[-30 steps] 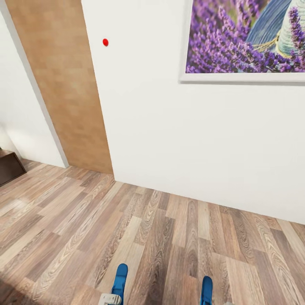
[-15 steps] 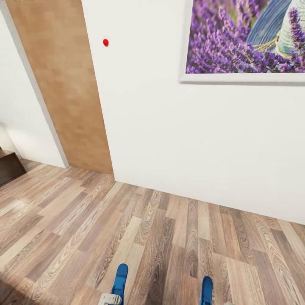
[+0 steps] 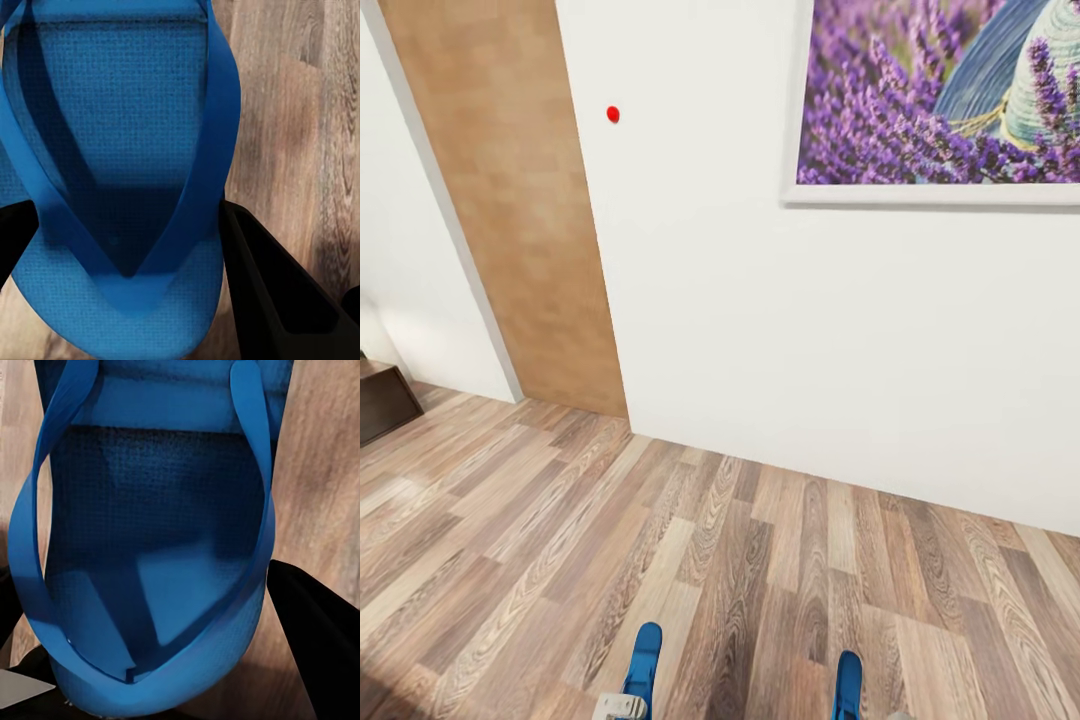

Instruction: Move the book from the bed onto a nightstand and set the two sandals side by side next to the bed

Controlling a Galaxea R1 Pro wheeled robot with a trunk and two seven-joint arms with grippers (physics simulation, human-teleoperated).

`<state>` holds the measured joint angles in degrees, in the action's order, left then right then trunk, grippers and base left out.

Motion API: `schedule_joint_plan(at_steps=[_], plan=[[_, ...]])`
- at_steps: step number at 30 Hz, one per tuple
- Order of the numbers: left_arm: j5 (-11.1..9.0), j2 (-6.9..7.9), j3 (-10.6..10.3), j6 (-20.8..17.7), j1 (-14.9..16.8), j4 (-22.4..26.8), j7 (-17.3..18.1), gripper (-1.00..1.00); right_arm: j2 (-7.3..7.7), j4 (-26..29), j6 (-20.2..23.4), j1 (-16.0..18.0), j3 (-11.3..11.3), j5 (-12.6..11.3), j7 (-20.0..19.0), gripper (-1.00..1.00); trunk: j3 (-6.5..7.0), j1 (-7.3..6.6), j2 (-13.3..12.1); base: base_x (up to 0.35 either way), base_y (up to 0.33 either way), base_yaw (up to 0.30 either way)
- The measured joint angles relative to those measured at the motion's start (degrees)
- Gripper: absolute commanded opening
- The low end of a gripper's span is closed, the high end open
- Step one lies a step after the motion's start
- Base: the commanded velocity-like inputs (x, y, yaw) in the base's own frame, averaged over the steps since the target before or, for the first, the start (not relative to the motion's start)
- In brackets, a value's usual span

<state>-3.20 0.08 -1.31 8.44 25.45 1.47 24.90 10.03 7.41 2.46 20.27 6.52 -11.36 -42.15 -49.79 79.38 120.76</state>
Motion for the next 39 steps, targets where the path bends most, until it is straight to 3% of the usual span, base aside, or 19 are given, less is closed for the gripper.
schedule_joint_plan(at_steps=[27,39], plan=[[0.01,0.0,-0.01,-0.02,0.0,0.02,0.0,-1.0,0.0,-0.01,0.03,0.0,-0.02,0.0,0.01,-1.0,0.89,0.0,0.0,0.002,0.0,0.0],[0.01,0.0,-0.04,-0.06,-0.01,0.07,-0.01,-1.0,0.0,-0.02,0.06,0.01,-0.05,0.04,0.02,-1.0,0.89,-0.03,0.0,0.288,-0.013,0.072]])
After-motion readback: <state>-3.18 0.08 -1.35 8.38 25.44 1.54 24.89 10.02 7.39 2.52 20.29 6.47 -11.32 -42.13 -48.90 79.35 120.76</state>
